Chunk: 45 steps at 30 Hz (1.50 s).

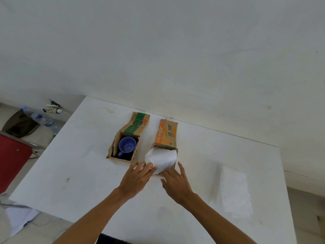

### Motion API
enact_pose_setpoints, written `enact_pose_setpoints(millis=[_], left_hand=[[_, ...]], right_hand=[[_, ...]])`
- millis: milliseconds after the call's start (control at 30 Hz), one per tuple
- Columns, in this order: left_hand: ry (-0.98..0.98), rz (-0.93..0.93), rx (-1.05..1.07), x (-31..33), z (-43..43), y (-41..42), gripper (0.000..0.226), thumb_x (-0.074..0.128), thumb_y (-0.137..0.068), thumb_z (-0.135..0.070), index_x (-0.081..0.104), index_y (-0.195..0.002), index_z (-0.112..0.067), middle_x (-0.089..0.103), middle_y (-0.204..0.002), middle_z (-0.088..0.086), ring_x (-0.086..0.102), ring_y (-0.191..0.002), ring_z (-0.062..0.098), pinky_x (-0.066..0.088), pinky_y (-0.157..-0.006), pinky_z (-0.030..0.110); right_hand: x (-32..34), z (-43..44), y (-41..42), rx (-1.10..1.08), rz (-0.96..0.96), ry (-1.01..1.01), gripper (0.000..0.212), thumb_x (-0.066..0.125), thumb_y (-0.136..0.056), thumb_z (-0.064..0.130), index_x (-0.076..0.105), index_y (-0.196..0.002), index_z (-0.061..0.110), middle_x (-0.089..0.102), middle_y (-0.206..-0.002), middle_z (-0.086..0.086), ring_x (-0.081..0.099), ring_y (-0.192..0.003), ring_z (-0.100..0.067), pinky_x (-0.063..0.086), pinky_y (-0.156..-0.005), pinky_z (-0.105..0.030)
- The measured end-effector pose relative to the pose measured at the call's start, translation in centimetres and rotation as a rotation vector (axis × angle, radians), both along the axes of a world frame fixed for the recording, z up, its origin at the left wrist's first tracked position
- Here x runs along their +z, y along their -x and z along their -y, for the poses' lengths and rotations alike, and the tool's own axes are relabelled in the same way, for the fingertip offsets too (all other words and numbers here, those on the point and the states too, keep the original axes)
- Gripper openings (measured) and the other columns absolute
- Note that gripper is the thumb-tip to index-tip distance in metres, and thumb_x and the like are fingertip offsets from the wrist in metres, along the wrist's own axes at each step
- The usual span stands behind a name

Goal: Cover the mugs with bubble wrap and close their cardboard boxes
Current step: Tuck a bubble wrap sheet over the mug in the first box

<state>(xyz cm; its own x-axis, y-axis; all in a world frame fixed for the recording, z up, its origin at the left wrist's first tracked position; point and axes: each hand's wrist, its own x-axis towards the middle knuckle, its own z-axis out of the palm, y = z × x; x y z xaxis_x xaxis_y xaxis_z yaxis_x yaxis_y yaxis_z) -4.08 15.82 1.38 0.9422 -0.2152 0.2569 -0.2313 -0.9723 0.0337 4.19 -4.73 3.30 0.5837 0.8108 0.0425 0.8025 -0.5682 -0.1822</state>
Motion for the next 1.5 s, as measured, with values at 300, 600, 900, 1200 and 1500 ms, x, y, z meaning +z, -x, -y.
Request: enact_pose_setpoints(millis=[300,600,900,1200,1500], left_hand=[[0.095,-0.07,-0.071,-0.2,0.4,-0.2,0.033,0.053,-0.1,-0.035,0.066,-0.124,-0.017,0.069,-0.12,0.003,0.063,-0.113,0.023,0.052,-0.102,0.042],[0.248,-0.177,-0.123,0.0,1.0,-0.4,0.04,0.052,-0.097,-0.023,0.058,-0.135,-0.013,0.062,-0.135,0.005,0.054,-0.129,0.021,0.031,-0.122,0.039],[0.267,-0.2,-0.146,-0.2,-0.7,1.0,0.051,0.055,-0.095,-0.014,0.047,-0.145,-0.011,0.049,-0.151,0.011,0.048,-0.138,0.023,0.026,-0.118,0.027],[0.106,-0.322,-0.004,0.0,0.5,-0.5,0.073,0.035,-0.101,-0.039,0.012,-0.158,-0.002,0.006,-0.168,0.015,0.003,-0.156,0.028,0.016,-0.125,0.051],[0.127,-0.454,0.123,-2.1,3.2,-1.8,0.086,0.033,-0.096,-0.058,0.014,-0.158,-0.001,0.01,-0.166,0.021,0.005,-0.155,0.034,0.015,-0.123,0.058]], right_hand=[[-0.1,0.3,-0.1,-0.03,0.038,-0.119,0.016,0.068,-0.087,0.026,0.071,-0.102,0.022,0.075,-0.102,0.002,0.068,-0.099,-0.021,0.05,-0.091,-0.041],[0.0,-2.6,-1.5,-0.208,-0.114,0.13,0.077,0.014,-0.1,0.063,0.019,-0.157,0.011,0.008,-0.164,-0.016,0.009,-0.152,-0.036,0.007,-0.117,-0.059],[-1.6,-2.8,-1.1,-0.262,-0.162,0.211,0.09,0.013,-0.094,0.074,0.022,-0.156,0.009,0.012,-0.165,-0.016,0.01,-0.152,-0.034,0.009,-0.117,-0.067],[-2.5,-3.1,-1.9,-0.158,-0.114,0.272,0.097,0.009,-0.09,0.072,0.031,-0.151,0.0,0.022,-0.16,-0.023,0.02,-0.149,-0.042,0.01,-0.115,-0.066],[-1.7,-1.6,-1.2,-0.255,-0.075,0.193,0.079,0.007,-0.1,0.059,0.017,-0.156,0.004,0.006,-0.164,-0.02,0.003,-0.152,-0.035,0.005,-0.117,-0.067]])
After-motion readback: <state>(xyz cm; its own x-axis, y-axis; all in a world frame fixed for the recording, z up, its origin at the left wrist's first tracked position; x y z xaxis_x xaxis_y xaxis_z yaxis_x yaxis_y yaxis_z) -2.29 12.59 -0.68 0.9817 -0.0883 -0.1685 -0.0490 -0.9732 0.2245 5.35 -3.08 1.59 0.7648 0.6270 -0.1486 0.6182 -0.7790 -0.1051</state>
